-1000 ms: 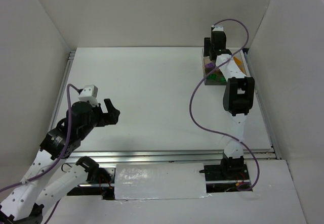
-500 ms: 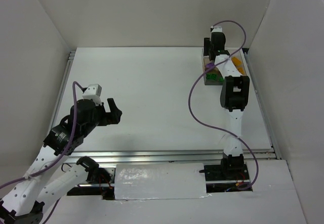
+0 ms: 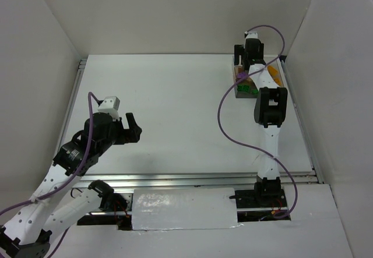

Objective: Sort the legos into containers by color

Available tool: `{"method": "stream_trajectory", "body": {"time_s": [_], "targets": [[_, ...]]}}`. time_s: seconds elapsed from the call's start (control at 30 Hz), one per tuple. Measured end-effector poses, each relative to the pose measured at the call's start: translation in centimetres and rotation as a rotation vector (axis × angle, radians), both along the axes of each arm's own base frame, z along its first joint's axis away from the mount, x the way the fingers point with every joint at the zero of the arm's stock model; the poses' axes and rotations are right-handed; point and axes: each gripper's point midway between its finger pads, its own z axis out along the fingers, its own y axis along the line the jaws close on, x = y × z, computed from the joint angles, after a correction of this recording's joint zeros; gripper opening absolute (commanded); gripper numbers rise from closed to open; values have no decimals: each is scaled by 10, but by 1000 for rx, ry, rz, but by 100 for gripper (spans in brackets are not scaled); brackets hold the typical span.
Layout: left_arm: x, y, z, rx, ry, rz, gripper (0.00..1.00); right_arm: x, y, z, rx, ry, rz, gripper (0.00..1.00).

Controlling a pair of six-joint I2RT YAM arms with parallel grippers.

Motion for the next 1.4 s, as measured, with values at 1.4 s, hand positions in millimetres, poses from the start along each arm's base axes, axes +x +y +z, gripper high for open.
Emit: {"method": "stream_trajectory", "body": {"time_s": [1.4], "targets": [[0, 91, 86, 60, -158, 459, 99, -542, 69, 310, 591, -442, 253, 100]]}}
